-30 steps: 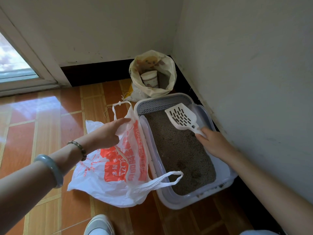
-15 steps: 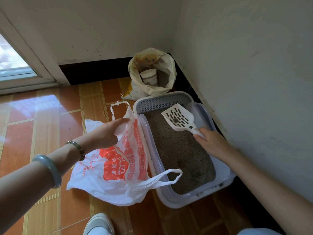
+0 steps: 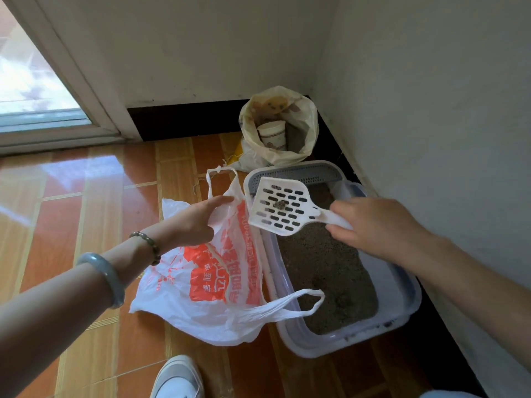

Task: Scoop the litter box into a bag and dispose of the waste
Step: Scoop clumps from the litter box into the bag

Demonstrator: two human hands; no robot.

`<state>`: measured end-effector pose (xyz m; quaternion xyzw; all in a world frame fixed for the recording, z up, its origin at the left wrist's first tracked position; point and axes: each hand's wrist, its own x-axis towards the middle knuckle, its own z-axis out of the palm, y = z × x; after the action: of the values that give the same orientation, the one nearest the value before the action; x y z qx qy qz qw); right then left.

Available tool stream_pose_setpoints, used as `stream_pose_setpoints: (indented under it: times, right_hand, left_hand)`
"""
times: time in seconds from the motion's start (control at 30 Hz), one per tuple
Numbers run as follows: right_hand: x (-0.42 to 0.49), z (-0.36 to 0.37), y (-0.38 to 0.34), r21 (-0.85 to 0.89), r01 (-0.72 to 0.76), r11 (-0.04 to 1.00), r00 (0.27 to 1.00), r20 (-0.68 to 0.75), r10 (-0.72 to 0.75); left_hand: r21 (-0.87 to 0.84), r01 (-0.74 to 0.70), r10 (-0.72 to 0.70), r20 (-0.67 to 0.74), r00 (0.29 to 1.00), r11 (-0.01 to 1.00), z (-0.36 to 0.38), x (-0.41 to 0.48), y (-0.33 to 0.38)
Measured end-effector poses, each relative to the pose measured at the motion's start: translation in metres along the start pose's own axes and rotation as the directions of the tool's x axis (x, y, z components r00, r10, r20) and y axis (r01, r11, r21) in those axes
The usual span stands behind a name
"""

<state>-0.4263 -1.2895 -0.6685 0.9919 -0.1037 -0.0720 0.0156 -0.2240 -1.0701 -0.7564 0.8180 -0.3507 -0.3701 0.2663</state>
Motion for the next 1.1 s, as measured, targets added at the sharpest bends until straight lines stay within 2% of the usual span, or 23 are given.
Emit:
stream_pose_setpoints:
  times: [0.13,0.2,0.33,0.43,0.5,0.63,0.73,0.87,1.03,1.1]
  right_hand:
    - [0.012,-0.02,-0.027,-0.184,0.15,0.971,0.989,0.015,-0.15]
    - [0.018,-0.024,-0.043,-0.273,0.22,0.936,0.971,-0.027,-0.236]
    - [0.028,-0.027,-0.069,-0.394,0.25,0.884,0.94,-0.119,-0.319]
    - [0.032,-0.025,-0.086,-0.462,0.301,0.834,0.931,-0.046,-0.361]
    - [0.035,-0.021,-0.087,-0.484,0.292,0.825,0.931,-0.055,-0.361]
    - [0.041,-0.025,-0.078,-0.344,0.293,0.892,0.931,-0.109,-0.348]
    - [0.041,-0.029,-0.061,-0.161,0.19,0.968,0.979,-0.036,-0.199]
    - [0.029,-0.028,-0.026,-0.01,0.035,0.999,0.999,0.031,-0.035]
    - [0.004,-0.021,0.013,0.011,-0.135,0.991,0.985,0.114,0.132]
    - [-0.008,-0.009,0.024,-0.013,-0.192,0.981,0.956,0.224,0.19]
  left_hand:
    - [-0.065,-0.006,0.007,0.015,1.0,0.998,-0.003,-0.008,-0.002]
    - [-0.127,-0.017,0.021,0.026,0.999,0.992,-0.006,-0.014,-0.004]
    - [-0.188,0.014,-0.013,0.007,1.0,0.982,-0.014,-0.023,-0.009]
    - [-0.165,0.026,-0.031,-0.029,0.999,0.986,-0.019,-0.028,-0.016]
    - [-0.172,0.025,-0.031,-0.03,0.999,0.985,-0.021,-0.031,-0.02]
    - [-0.235,0.028,-0.034,-0.021,0.999,0.972,-0.023,-0.034,-0.023]
    - [-0.242,0.023,-0.031,-0.027,0.999,0.97,-0.022,-0.033,-0.019]
    - [-0.197,-0.019,0.021,0.004,1.0,0.98,-0.018,-0.029,-0.012]
    - [-0.077,-0.048,0.055,0.093,0.994,0.996,-0.008,-0.021,-0.001]
    - [-0.053,-0.045,0.05,0.104,0.993,0.998,-0.002,-0.017,0.002]
